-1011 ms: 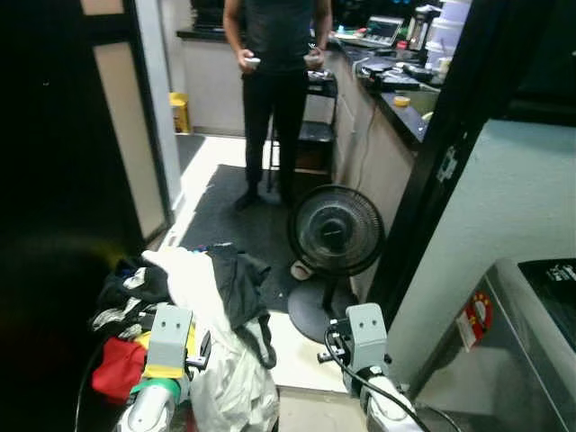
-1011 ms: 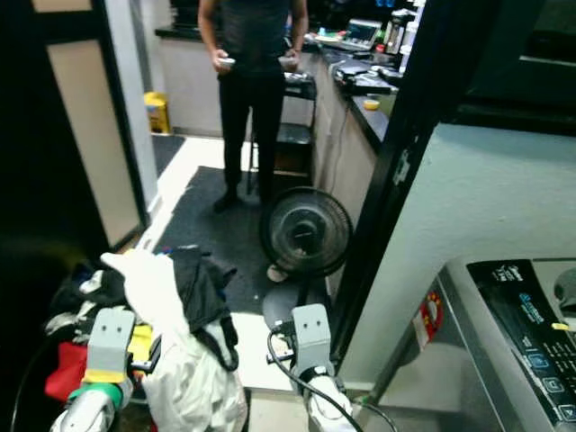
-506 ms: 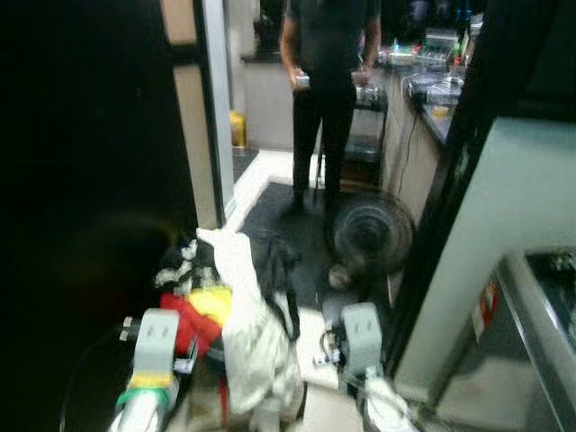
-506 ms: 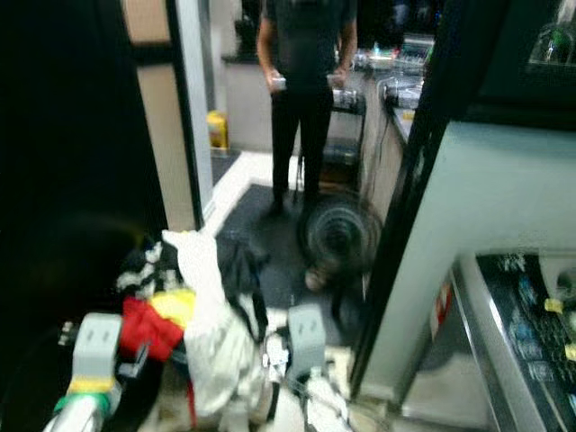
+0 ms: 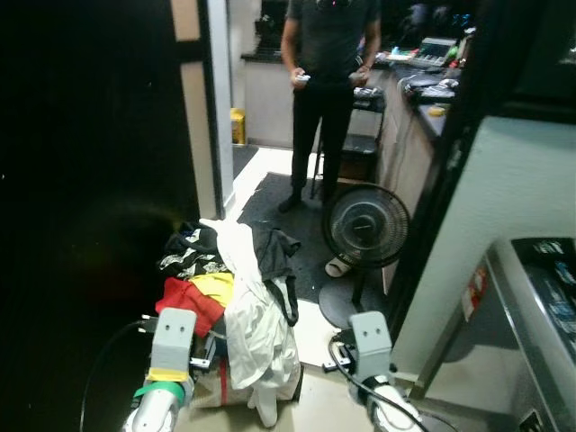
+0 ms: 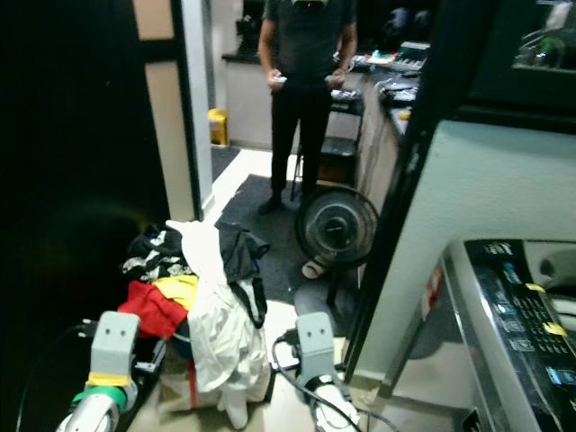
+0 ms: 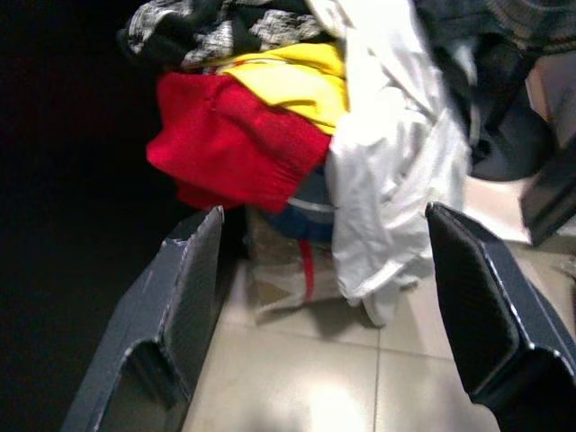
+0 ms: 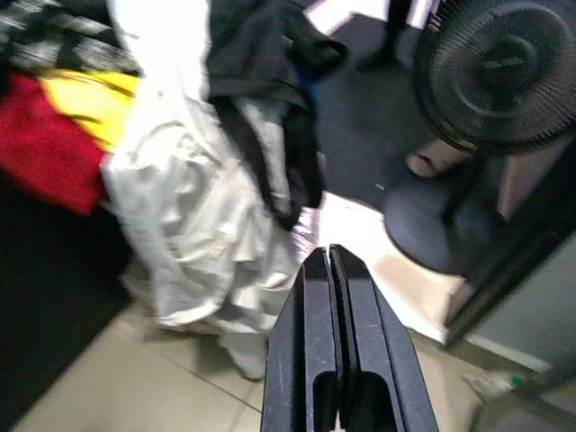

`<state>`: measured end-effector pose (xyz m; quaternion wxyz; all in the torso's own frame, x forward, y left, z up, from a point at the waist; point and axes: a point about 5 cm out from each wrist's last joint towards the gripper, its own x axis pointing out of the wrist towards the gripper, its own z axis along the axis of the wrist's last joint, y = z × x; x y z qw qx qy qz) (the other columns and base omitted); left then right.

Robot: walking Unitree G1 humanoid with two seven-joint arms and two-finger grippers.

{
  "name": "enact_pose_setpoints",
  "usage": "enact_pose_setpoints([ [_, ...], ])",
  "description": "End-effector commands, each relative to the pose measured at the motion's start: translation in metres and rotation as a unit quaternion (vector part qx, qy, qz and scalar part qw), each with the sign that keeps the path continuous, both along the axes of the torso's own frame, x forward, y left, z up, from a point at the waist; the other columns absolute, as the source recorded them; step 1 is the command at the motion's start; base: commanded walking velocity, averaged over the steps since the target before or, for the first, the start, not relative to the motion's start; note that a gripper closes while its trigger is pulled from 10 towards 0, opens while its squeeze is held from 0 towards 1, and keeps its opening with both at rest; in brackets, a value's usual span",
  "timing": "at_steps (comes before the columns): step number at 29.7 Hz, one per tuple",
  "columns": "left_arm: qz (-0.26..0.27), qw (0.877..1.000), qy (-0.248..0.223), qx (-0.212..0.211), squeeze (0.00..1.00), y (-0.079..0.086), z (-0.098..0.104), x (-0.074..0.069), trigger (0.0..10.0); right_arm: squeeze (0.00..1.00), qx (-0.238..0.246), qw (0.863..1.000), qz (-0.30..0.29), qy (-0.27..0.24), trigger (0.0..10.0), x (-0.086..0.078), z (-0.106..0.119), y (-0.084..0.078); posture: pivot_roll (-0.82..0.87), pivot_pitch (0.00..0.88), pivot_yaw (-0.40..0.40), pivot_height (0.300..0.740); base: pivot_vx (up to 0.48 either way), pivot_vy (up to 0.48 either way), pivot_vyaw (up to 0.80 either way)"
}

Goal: Clothes washing

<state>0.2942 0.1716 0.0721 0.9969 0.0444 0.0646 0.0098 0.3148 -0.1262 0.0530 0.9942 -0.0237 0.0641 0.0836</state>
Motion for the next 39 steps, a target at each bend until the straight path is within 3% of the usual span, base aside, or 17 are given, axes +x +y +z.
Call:
enact_pose_setpoints([
  [1,0.005,1.0,0.003,0.005,0.0,0.003,-0.002,-0.001,10.0,0.0,0.005,1.0,0.006,0.004,10.0,0.0,-0.001,0.006,-0.02,0.033,0.004,0.74,0.469,0.0,0.0],
  [26,0.012,1.0,0.011,0.008,0.0,0.006,-0.004,-0.002,10.0,0.0,0.004,1.0,0.01,0.006,10.0,-0.001,-0.002,0.008,-0.02,0.036,0.007,0.74,0.46,0.0,0.0],
  [34,0.015,0.999,0.023,0.016,0.0,0.009,-0.008,-0.003,10.0,0.0,0.001,1.0,0.013,0.004,10.0,0.0,-0.001,0.009,-0.02,0.03,0.009,0.74,0.0,0.0,0.0],
  [39,-0.028,0.998,0.059,0.025,0.0,0.005,-0.021,-0.009,10.0,0.0,-0.008,1.0,0.014,-0.005,10.0,0.001,0.002,0.007,-0.01,0.028,0.009,0.74,0.0,0.0,0.0],
])
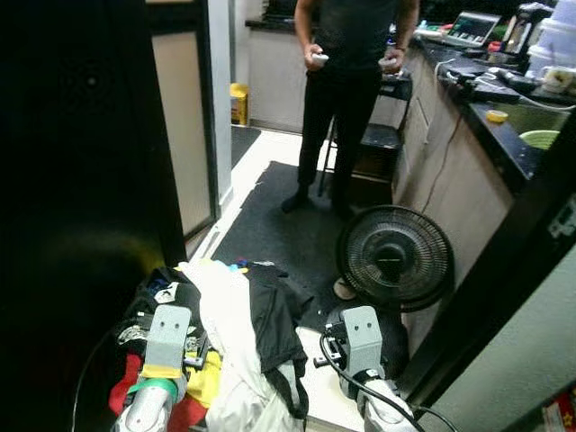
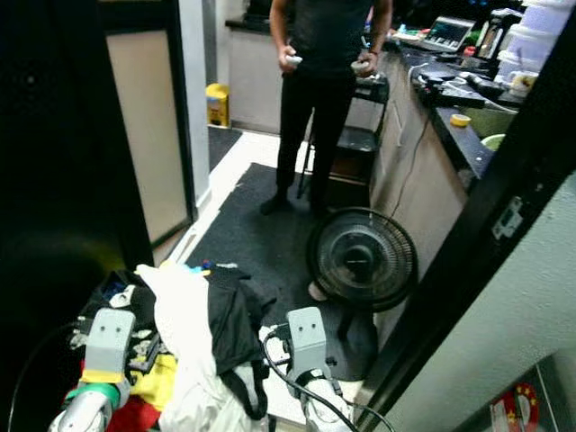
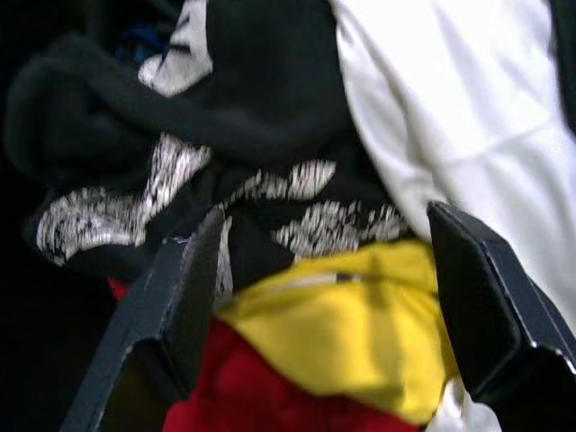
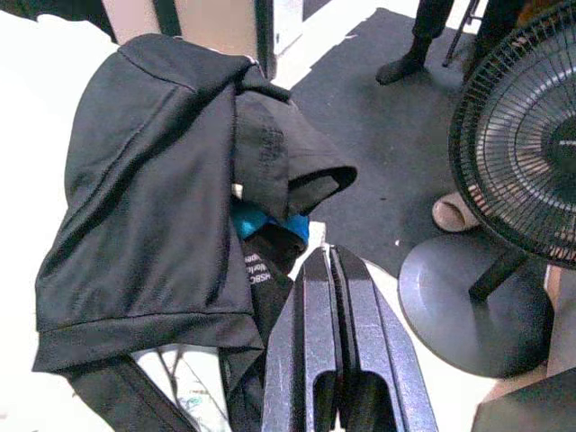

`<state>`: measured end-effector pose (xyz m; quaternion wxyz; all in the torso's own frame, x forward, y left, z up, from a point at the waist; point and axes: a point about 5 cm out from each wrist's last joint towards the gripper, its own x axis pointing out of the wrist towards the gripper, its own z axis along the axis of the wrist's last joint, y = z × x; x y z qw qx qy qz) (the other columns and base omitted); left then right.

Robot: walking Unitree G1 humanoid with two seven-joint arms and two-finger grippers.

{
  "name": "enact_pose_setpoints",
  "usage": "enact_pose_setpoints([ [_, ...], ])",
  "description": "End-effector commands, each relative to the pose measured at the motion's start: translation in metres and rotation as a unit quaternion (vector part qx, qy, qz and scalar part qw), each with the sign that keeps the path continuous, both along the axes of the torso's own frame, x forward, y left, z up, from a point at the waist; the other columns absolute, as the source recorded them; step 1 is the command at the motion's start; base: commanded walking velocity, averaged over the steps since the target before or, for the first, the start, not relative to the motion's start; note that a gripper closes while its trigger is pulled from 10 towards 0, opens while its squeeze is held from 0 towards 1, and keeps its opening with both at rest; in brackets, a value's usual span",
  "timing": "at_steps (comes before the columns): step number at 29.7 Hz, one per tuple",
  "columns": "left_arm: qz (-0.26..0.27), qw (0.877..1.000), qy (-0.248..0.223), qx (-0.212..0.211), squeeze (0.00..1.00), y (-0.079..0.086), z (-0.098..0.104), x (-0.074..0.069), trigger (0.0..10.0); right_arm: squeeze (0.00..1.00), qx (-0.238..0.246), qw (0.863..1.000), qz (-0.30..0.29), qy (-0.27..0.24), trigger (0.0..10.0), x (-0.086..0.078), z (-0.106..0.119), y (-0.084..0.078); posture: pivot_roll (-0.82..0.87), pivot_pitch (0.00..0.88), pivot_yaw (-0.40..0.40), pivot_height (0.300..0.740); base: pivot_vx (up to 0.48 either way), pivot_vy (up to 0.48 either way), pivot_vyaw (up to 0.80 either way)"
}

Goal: Clothes washing

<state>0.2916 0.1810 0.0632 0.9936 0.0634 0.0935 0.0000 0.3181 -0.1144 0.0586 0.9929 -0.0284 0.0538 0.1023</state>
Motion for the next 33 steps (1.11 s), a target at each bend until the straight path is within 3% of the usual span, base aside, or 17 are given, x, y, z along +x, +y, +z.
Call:
enact_pose_setpoints([
  [1,-0.018,0.999,0.029,0.006,0.0,-0.004,-0.012,-0.006,10.0,0.0,-0.006,1.0,-0.005,0.005,10.0,-0.002,-0.004,-0.005,-0.01,0.028,0.009,0.74,0.0,0.0,0.0],
  [5,-0.052,0.997,0.048,0.038,0.0,-0.012,-0.019,-0.009,10.0,0.0,-0.007,1.0,-0.012,0.0,10.0,0.001,-0.001,-0.01,-0.02,0.028,0.009,0.74,0.0,0.0,0.0],
  [14,-0.061,0.996,0.045,0.046,0.0,-0.016,-0.018,-0.006,10.0,0.0,-0.033,0.999,-0.02,-0.001,10.0,0.003,0.0,-0.017,-0.02,0.044,0.006,0.74,0.0,0.0,0.0],
  [19,-0.076,0.994,0.038,0.065,0.0,-0.026,0.003,0.016,10.0,0.0,-0.062,0.997,-0.046,-0.018,10.0,0.014,0.011,-0.035,-0.02,0.109,0.017,0.74,0.0,0.0,0.0],
  [22,-0.066,0.993,0.046,0.082,0.0,-0.024,0.01,0.028,10.0,0.0,-0.073,0.996,-0.049,-0.027,10.0,0.02,0.018,-0.039,-0.03,0.154,0.025,0.74,0.0,0.0,0.0],
  [33,-0.085,0.984,0.09,0.126,0.0,-0.022,0.02,0.053,10.0,0.0,-0.092,0.992,-0.077,-0.023,10.0,0.028,0.024,-0.056,-0.03,0.256,0.04,0.74,0.0,0.0,0.0],
])
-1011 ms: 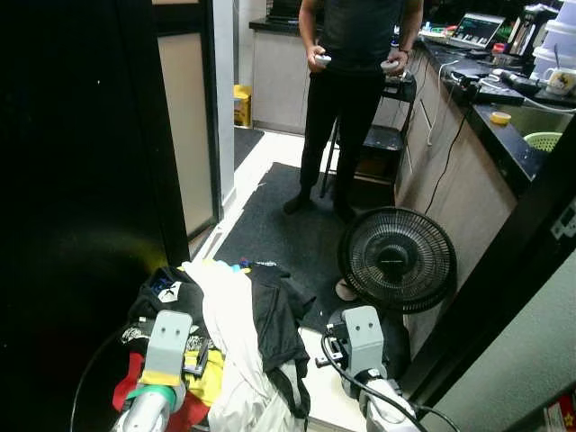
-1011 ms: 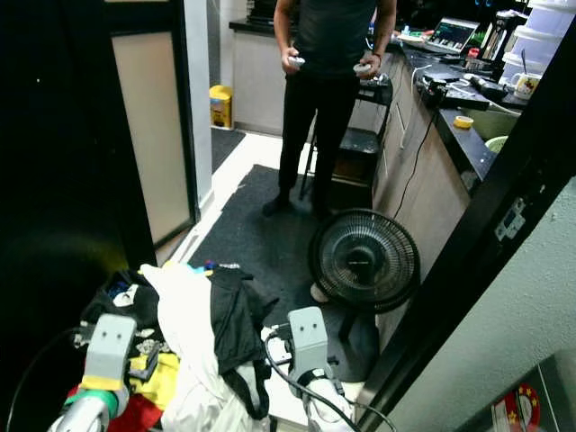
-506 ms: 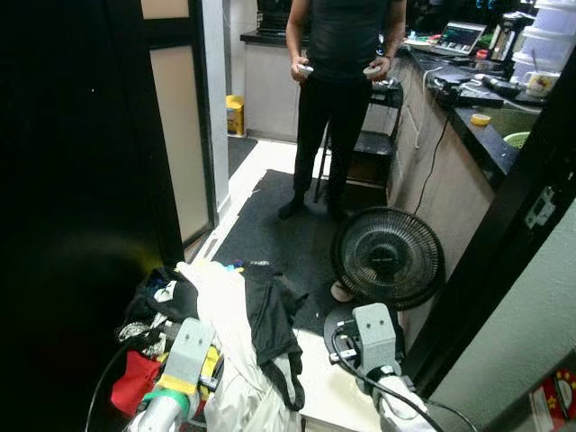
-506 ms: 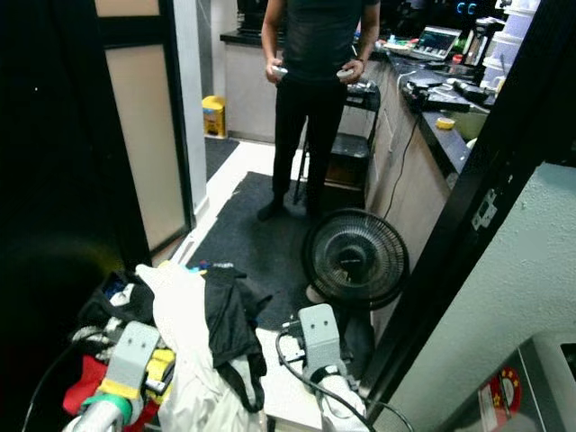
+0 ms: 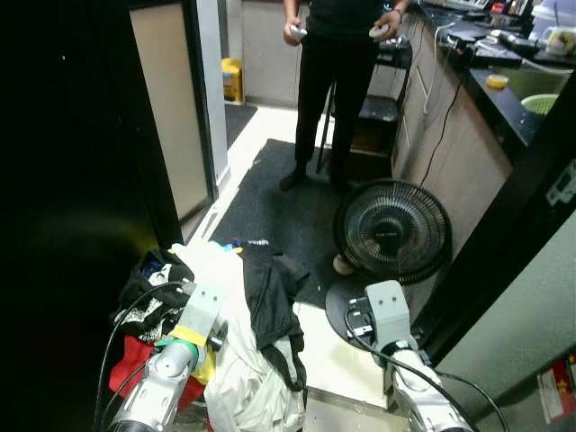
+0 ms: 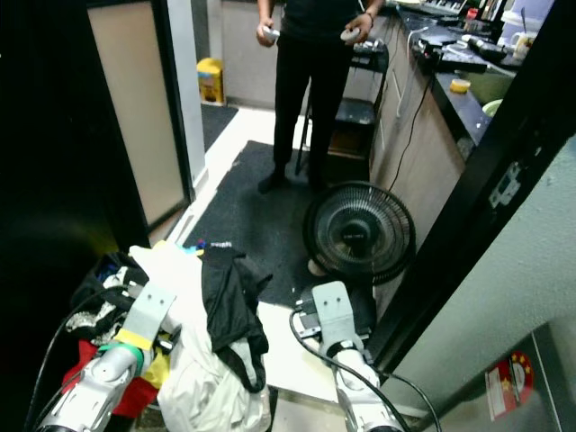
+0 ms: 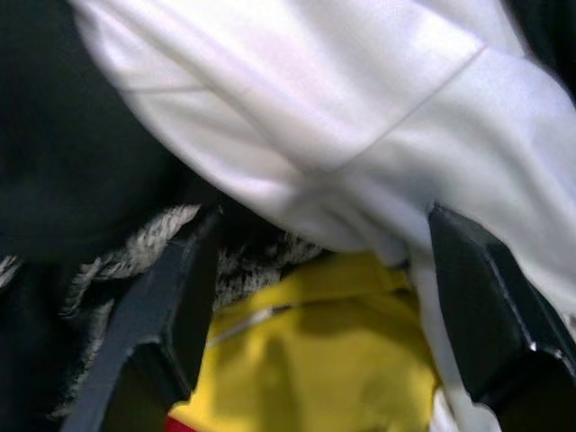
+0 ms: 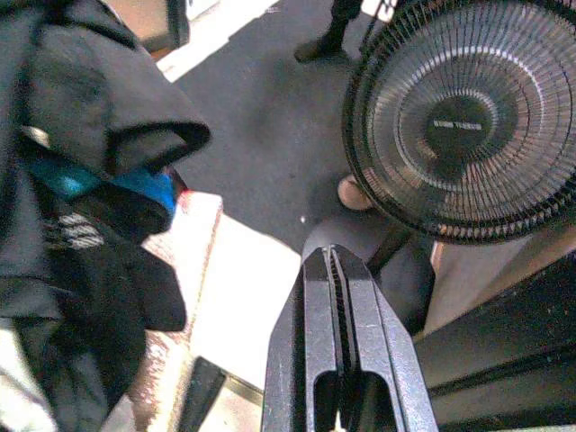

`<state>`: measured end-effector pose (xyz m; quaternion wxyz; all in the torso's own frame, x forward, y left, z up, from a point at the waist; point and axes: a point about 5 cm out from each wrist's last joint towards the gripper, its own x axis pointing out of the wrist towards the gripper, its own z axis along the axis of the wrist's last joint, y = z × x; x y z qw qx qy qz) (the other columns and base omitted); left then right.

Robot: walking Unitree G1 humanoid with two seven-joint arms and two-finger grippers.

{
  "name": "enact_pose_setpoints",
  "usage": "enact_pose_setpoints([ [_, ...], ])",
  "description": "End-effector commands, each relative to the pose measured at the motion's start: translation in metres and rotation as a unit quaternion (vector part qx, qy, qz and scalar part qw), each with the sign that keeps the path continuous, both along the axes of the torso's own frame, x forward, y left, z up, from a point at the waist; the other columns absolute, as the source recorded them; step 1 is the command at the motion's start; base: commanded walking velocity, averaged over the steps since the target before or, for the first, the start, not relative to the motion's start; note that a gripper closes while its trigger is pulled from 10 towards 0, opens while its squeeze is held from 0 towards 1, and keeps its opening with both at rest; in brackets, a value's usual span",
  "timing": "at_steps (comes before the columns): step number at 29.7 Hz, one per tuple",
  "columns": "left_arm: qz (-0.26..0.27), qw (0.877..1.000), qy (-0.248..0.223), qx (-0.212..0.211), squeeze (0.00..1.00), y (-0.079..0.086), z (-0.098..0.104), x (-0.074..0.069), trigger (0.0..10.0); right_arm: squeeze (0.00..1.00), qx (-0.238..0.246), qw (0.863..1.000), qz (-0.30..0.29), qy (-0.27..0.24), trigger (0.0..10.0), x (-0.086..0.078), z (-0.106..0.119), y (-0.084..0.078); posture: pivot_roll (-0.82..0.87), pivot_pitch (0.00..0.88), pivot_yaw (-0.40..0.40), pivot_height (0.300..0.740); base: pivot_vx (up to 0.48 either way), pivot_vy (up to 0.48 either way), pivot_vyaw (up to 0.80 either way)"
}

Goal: Clothes washing

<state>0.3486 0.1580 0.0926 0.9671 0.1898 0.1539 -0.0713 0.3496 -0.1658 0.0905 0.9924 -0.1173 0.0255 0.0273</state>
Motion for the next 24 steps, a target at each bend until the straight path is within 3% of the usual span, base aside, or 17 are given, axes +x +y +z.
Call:
enact_pose_setpoints([
  [1,-0.011,1.0,0.026,0.01,0.0,0.0,-0.007,-0.002,10.0,0.0,-0.004,1.0,-0.014,0.015,10.0,-0.003,-0.007,-0.007,-0.03,0.266,0.043,0.74,0.0,0.0,0.0],
  [4,-0.014,1.0,0.027,0.007,0.0,-0.001,-0.004,0.001,10.0,0.0,-0.007,1.0,-0.019,0.015,10.0,-0.002,-0.006,-0.011,-0.03,0.277,0.048,0.74,0.0,0.0,0.0],
  [9,-0.023,0.998,0.04,-0.038,0.0,-0.001,0.017,0.015,10.0,0.0,-0.016,0.998,-0.055,0.016,10.0,-0.003,-0.004,-0.036,-0.04,0.283,0.064,0.74,0.0,0.0,0.0],
  [13,-0.028,0.997,0.041,-0.054,0.0,0.001,0.024,0.018,10.0,0.0,-0.017,0.998,-0.06,0.013,10.0,-0.004,-0.003,-0.04,-0.04,0.28,0.066,0.74,0.0,0.0,0.0],
  [17,-0.071,0.995,0.031,-0.06,0.0,0.002,0.039,0.023,10.0,0.0,-0.013,0.997,-0.072,0.002,10.0,-0.006,-0.001,-0.048,-0.05,0.262,0.072,0.74,0.0,0.0,0.0],
  [23,-0.029,0.998,-0.002,-0.053,0.0,0.002,0.046,0.031,10.0,0.0,-0.002,0.996,-0.094,-0.012,10.0,-0.005,0.003,-0.055,-0.06,0.241,0.078,0.74,0.0,0.0,0.0],
  [24,-0.025,0.998,-0.007,-0.057,0.0,0.001,0.047,0.032,6.7,0.0,0.003,0.995,-0.097,-0.019,10.0,-0.004,0.006,-0.057,-0.06,0.23,0.08,0.74,0.0,0.0,0.0],
])
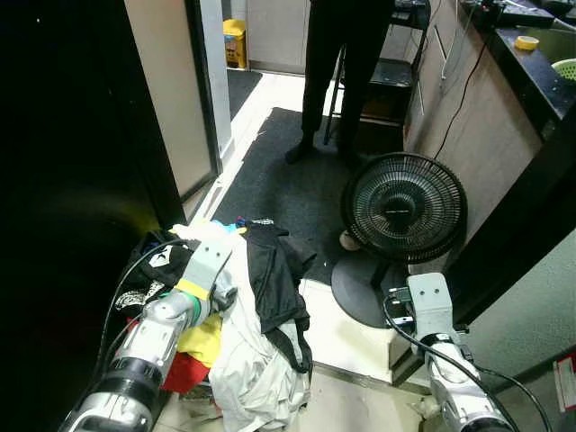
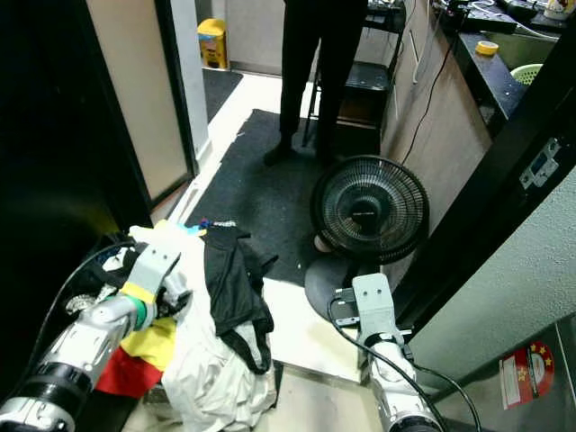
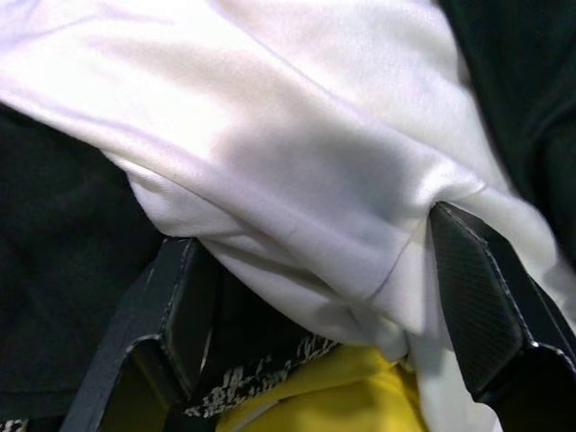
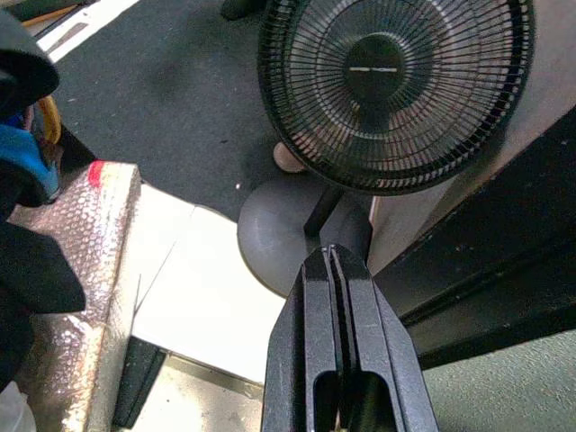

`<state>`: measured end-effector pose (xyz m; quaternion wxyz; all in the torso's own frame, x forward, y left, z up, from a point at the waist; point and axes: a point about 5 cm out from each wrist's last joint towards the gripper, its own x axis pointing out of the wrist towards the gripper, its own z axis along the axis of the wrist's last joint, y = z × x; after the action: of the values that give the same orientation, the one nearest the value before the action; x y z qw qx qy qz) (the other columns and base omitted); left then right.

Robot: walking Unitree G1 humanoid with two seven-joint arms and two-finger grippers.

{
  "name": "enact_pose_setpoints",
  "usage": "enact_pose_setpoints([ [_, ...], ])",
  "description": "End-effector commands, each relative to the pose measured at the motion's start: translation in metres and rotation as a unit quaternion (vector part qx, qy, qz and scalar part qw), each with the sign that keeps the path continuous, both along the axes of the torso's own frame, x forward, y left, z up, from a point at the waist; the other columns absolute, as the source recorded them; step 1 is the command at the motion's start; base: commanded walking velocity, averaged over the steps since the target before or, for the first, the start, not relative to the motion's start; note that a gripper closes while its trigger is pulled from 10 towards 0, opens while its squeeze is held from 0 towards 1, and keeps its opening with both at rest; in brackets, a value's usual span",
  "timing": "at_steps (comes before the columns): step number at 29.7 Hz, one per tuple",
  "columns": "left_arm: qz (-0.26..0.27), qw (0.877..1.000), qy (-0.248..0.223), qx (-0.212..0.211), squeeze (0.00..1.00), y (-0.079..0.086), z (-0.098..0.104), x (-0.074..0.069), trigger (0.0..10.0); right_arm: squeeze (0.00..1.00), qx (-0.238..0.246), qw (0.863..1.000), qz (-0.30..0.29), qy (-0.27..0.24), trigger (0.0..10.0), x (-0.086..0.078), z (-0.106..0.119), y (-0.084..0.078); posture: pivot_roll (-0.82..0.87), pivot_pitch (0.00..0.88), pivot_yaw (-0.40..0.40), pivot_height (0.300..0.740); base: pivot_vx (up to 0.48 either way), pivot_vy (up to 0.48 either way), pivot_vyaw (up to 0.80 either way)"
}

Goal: Clothes washing

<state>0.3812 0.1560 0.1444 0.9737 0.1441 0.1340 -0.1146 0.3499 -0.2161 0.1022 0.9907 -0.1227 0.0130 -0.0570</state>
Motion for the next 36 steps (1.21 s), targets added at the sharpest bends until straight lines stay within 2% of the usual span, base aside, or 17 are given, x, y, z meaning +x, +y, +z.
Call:
enact_pose_setpoints([
  [1,0.011,1.0,0.002,-0.006,0.0,0.002,-0.003,-0.001,4.6,0.0,0.012,1.0,-0.017,-0.003,10.0,-0.003,-0.003,-0.007,-0.06,0.227,0.08,0.74,0.0,0.0,0.0],
  [2,0.011,1.0,0.002,-0.006,0.0,0.002,-0.003,-0.001,4.6,0.0,0.012,1.0,-0.017,-0.003,10.0,-0.003,-0.003,-0.007,-0.06,0.227,0.08,0.74,0.0,0.0,0.0],
  [3,0.009,1.0,-0.004,-0.007,0.0,0.001,-0.002,-0.001,0.0,0.3,0.014,1.0,-0.019,-0.012,10.0,-0.002,0.001,-0.008,-0.07,0.221,0.079,0.74,0.0,0.0,0.0],
  [5,-0.002,1.0,-0.015,-0.009,0.0,-0.002,0.001,-0.001,0.0,1.0,0.029,0.999,-0.013,-0.028,10.0,0.001,0.009,-0.009,-0.06,0.21,0.078,0.74,0.0,0.0,0.0],
  [14,-0.005,0.999,-0.03,-0.017,0.0,-0.003,0.007,-0.001,3.0,1.0,0.028,0.999,-0.012,-0.043,10.0,0.004,0.016,-0.01,-0.06,0.197,0.074,0.74,0.0,0.0,0.0],
  [16,-0.001,0.999,-0.036,-0.016,0.0,-0.003,0.01,0.0,6.0,1.0,0.031,0.998,-0.01,-0.047,10.0,0.004,0.018,-0.01,-0.06,0.194,0.072,0.74,0.0,0.0,0.0],
  [17,-0.002,0.999,-0.049,-0.018,0.0,-0.003,0.015,0.0,10.0,1.0,0.031,0.998,-0.012,-0.052,10.0,0.005,0.02,-0.009,-0.06,0.188,0.069,0.74,0.0,0.0,0.0],
  [19,0.004,0.998,-0.062,-0.017,0.0,-0.002,0.02,0.001,10.0,1.0,0.028,0.998,-0.013,-0.059,10.0,0.007,0.024,-0.008,-0.06,0.188,0.069,0.74,0.0,0.0,0.0],
  [20,0.009,0.997,-0.072,-0.017,0.0,0.0,0.023,0.001,10.0,0.78,0.026,0.998,-0.013,-0.063,10.0,0.009,0.027,-0.007,-0.06,0.188,0.069,0.74,0.0,0.0,0.0],
  [21,0.025,0.996,-0.078,-0.02,0.0,0.004,0.025,0.002,10.0,0.0,0.026,0.997,-0.011,-0.069,10.0,0.01,0.029,-0.005,-0.05,0.181,0.069,0.74,0.0,0.0,0.0],
  [23,0.041,0.996,-0.08,-0.023,0.0,0.008,0.025,0.002,10.0,0.0,0.029,0.997,-0.007,-0.075,10.0,0.011,0.032,-0.002,-0.05,0.178,0.068,0.74,0.0,0.0,0.0],
  [24,0.05,0.996,-0.078,-0.021,1.0,0.014,0.021,0.0,10.0,0.0,0.036,0.996,0.003,-0.085,10.0,0.012,0.036,0.005,-0.06,0.173,0.068,0.74,0.0,0.0,0.0],
  [31,0.072,0.995,-0.062,-0.024,1.0,0.029,0.007,-0.013,10.0,0.0,0.063,0.99,0.064,-0.104,10.0,0.014,0.041,0.042,-0.04,0.172,0.053,0.74,0.0,0.0,0.0],
  [32,0.072,0.995,-0.062,-0.024,0.36,0.03,0.006,-0.015,10.0,0.0,0.064,0.99,0.077,-0.103,10.0,0.013,0.04,0.049,-0.04,0.172,0.052,0.74,0.0,0.0,0.0],
  [33,0.072,0.995,-0.063,-0.025,0.36,0.03,0.006,-0.016,10.0,0.0,0.065,0.989,0.085,-0.102,10.0,0.013,0.039,0.053,-0.04,0.172,0.052,0.74,0.0,0.0,0.0],
  [34,0.078,0.995,-0.062,-0.025,0.0,0.032,0.005,-0.017,10.0,0.0,0.068,0.988,0.096,-0.098,10.0,0.012,0.037,0.059,-0.03,0.172,0.042,0.74,0.0,0.0,0.0],
  [36,0.093,0.994,-0.058,-0.029,0.0,0.036,0.001,-0.021,10.0,0.0,0.073,0.985,0.129,-0.085,10.0,0.008,0.03,0.076,-0.02,0.173,0.037,0.74,0.0,0.0,0.0],
])
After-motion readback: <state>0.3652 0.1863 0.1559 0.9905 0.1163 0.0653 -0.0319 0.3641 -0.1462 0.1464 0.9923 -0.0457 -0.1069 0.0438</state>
